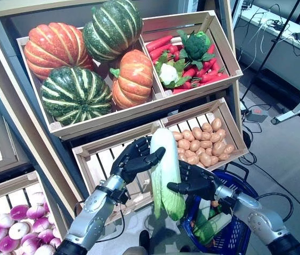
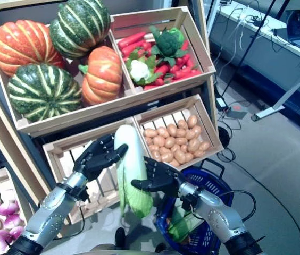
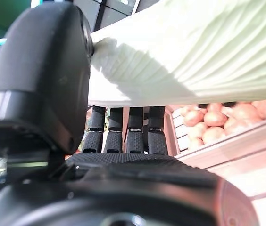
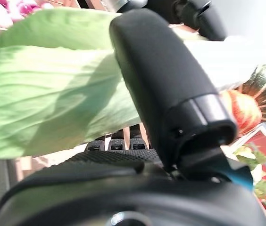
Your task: Put vegetables into the basket
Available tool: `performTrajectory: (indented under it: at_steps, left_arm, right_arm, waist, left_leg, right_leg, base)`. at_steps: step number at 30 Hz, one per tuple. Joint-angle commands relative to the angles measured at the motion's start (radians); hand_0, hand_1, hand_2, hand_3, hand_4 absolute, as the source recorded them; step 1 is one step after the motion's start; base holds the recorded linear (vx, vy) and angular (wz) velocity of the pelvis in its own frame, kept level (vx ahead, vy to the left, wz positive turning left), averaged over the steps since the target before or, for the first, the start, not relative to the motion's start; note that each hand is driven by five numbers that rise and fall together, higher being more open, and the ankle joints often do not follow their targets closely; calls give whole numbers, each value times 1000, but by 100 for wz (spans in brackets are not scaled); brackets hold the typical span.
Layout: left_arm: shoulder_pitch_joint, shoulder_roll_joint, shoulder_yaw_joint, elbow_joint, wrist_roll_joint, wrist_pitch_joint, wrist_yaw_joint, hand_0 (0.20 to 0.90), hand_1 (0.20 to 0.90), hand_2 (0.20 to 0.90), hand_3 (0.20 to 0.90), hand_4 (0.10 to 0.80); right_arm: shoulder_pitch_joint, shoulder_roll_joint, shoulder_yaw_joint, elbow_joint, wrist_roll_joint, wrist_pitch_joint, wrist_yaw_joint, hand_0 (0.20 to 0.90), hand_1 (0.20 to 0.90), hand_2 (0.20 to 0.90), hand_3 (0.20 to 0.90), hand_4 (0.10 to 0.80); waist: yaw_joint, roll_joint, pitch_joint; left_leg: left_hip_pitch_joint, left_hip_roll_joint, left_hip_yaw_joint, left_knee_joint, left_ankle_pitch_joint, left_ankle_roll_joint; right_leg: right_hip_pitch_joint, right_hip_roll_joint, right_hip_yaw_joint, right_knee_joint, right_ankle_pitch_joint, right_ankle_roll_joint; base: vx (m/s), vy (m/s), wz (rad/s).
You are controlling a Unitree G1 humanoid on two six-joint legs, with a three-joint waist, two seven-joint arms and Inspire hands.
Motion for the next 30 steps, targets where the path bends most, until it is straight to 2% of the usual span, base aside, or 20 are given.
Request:
performTrajectory:
  at_steps: [1, 14, 23, 24, 25, 30]
  left_arm:
    - [-108, -11, 26, -117, -71, -176, -51, 300, 300, 300, 300, 400]
    - [-98, -23, 38, -112, -96, -179, -76, 300, 300, 300, 300, 400]
    - [-107, -26, 18, -116, -116, -124, -122, 300, 300, 300, 300, 400]
    - [-106, -26, 11, -113, -124, -107, -140, 300, 300, 300, 300, 400]
    - [-105, -25, 8, -113, -128, -88, -163, 300, 300, 300, 300, 400]
    - [-106, -11, -28, -117, -152, -31, -243, 300, 300, 300, 300, 400]
  right_arm:
    - [-29, 32, 29, 16, 39, -25, 64, 900, 900, 900, 900, 800]
    - [0, 43, 39, 122, 4, 31, 71, 900, 900, 900, 900, 800]
    - [-15, 46, 60, 135, -10, 30, 137, 900, 900, 900, 900, 800]
    - [-17, 45, 64, 130, -13, 22, 154, 340, 340, 340, 340, 427]
    - [-18, 44, 65, 127, -13, 17, 166, 300, 300, 300, 300, 400]
    - [-20, 29, 73, 98, -20, 8, 221, 300, 300, 300, 300, 400]
  waist:
    - [5, -28, -81]
    - [2, -31, -77]
    - [4, -29, -77]
    - [4, -28, -77]
    - [5, -28, -77]
    - [1, -24, -81]
  left_leg:
    - [85, -6, 3, 2, -148, -35]
    - [84, -1, 1, 2, -145, -37]
    - [86, 0, -3, 2, -146, -39]
    - [86, 0, -4, 2, -146, -40]
    - [87, 0, -4, 2, -146, -40]
    - [86, 0, -5, 2, -145, -40]
  right_leg:
    - [-38, -46, -1, -34, 102, 38]
    - [-39, -46, 5, -35, 103, 35]
    - [-37, -46, 7, -35, 101, 35]
    - [-37, -46, 8, -35, 101, 36]
    - [-36, -47, 7, -35, 100, 37]
    - [-37, -47, 12, -35, 101, 39]
  base:
    - [0, 0, 0]
    - [0, 0, 0]
    - [0, 0, 0]
    - [0, 0, 0]
    - [0, 0, 0]
    - [0, 0, 0]
